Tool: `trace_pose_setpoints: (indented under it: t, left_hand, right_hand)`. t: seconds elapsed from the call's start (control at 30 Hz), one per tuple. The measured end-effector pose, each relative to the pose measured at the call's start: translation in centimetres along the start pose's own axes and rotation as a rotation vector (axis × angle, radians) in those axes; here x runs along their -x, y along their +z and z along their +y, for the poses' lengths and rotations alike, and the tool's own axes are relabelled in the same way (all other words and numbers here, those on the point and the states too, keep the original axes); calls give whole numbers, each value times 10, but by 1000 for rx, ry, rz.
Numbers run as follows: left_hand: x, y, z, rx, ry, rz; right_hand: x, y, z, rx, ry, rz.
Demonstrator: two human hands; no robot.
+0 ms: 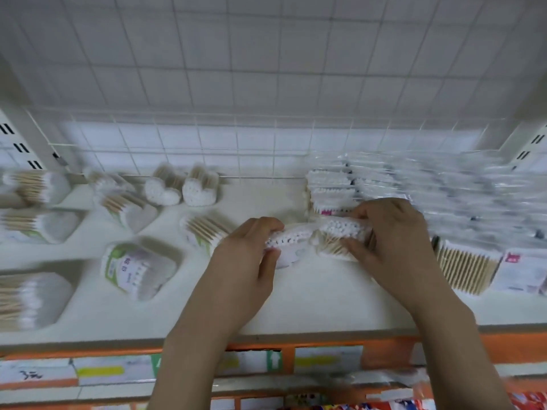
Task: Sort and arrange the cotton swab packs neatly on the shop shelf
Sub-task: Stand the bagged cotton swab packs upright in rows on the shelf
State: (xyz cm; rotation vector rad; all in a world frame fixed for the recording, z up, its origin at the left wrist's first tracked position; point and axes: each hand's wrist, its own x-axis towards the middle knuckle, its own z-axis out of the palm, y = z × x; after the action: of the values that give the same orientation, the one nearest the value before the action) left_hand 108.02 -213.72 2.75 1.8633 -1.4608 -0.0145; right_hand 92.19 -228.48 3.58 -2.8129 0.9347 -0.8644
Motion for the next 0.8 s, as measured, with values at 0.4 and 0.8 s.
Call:
trace_pose_setpoints:
  t: [0.4,0.8]
  left_hand:
    - [1,13,18,51,-75,-24]
    - [-20,40,40,-106,29,-63]
  right_hand:
    - [-19,7,20,-90,-42,-43]
    - [-13,-19,33,-147,-17,-129]
